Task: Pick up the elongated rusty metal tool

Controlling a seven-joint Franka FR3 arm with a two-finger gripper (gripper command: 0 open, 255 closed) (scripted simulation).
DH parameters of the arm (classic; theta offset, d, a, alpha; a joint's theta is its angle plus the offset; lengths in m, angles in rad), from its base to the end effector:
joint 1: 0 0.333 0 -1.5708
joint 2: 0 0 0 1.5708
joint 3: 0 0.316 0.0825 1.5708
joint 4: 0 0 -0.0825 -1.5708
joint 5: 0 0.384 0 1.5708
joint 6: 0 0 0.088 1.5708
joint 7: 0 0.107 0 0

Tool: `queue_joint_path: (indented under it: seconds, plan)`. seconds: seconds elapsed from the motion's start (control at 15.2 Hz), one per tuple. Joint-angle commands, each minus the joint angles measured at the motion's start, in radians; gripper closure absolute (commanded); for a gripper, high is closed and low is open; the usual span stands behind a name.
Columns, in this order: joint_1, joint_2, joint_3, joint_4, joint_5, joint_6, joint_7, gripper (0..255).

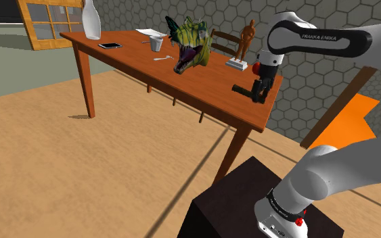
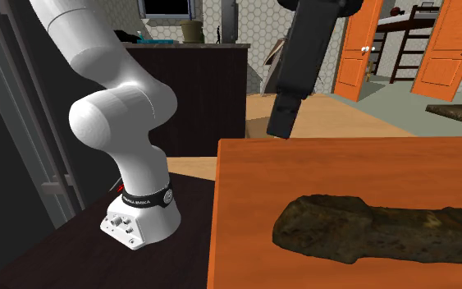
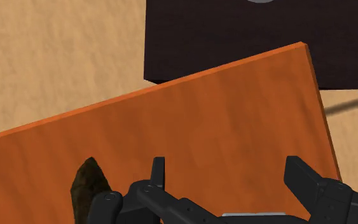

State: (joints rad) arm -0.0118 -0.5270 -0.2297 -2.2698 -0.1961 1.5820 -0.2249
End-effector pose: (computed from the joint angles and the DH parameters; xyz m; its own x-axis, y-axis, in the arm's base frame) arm 0.3596 -0.1225 0.5374 0.9823 0.0384 -0.1834 0.0461 -0.9982 0.0381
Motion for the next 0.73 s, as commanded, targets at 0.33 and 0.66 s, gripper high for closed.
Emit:
queue_joint_path:
  seconds: [0.33, 0.66]
  plan:
    - [0.014, 0.225, -0.125, 0.193, 0.010, 0.088, -0.248, 0]
    - [0.015, 0.349, -0.176, 0.296, 0.049, 0.127, -0.371, 0]
